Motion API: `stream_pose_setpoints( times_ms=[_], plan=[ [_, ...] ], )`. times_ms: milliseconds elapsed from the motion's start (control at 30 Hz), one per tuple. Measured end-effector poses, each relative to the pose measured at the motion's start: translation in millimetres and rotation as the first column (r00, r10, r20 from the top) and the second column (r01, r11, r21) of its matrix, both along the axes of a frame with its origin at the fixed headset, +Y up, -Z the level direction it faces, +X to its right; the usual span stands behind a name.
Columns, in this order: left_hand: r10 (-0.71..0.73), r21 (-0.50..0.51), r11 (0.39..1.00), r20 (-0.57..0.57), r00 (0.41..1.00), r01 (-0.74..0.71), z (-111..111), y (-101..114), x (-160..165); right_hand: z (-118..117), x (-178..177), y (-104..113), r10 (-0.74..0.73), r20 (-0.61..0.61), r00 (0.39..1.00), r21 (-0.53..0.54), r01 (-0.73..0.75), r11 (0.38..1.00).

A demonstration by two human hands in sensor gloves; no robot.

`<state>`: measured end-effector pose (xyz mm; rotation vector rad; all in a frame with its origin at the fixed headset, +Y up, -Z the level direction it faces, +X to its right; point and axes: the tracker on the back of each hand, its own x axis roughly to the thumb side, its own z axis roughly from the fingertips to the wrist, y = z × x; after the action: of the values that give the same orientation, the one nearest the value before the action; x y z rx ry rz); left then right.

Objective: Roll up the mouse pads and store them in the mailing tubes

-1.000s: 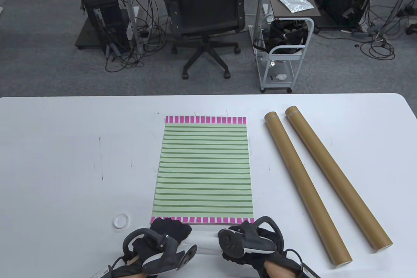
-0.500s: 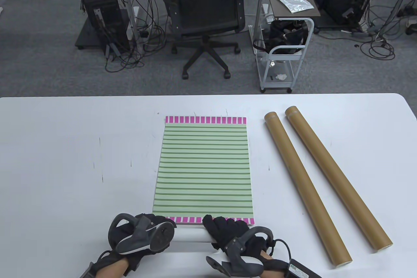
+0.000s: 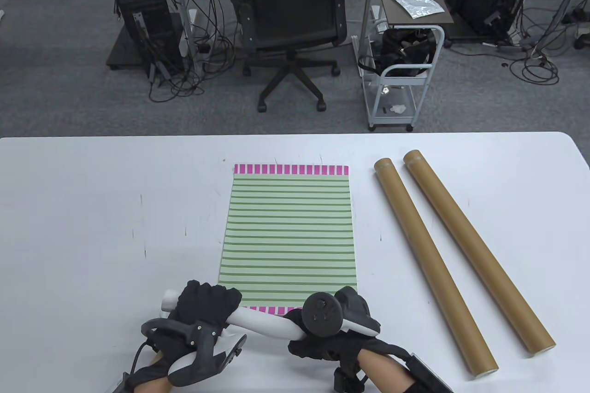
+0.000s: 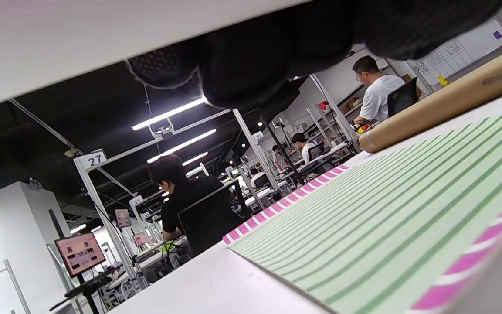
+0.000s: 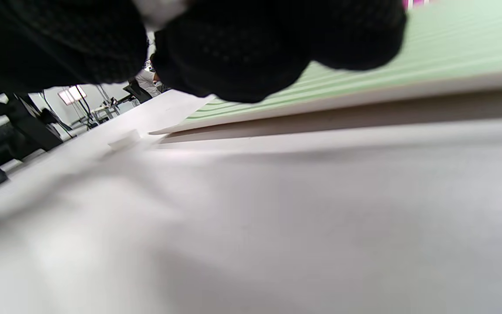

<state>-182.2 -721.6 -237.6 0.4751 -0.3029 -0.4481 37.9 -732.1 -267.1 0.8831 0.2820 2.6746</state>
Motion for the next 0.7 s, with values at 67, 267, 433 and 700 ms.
stream_pose_setpoints(
  times_ms=[67,267,433,700],
  plan=[
    [0.003,-0.001,1.0,0.018,1.0,-0.003,0.1,-0.5,-4.1,3.2,0.4,1.7,0.024,-0.016,1.0,0.062,-0.023,0.998],
    [0.068,0.008,0.998,-0.048,0.997,-0.067,-9.4,7.0,-18.4,-28.5,54.7,31.4,-0.13,0.154,0.98,0.002,0.131,0.991],
    [0.136,-0.06,0.988,-0.123,0.983,-0.144,-23.4,4.0,-31.5,-72.9,133.4,43.9,0.253,0.548,0.797,0.093,-0.359,0.929],
    [0.16,-0.08,0.98,-0.214,0.963,-0.181,-39.1,-5.6,-59.3,-99.3,201.7,6.3,0.528,0.74,0.416,-0.257,-0.551,0.794]
  ],
)
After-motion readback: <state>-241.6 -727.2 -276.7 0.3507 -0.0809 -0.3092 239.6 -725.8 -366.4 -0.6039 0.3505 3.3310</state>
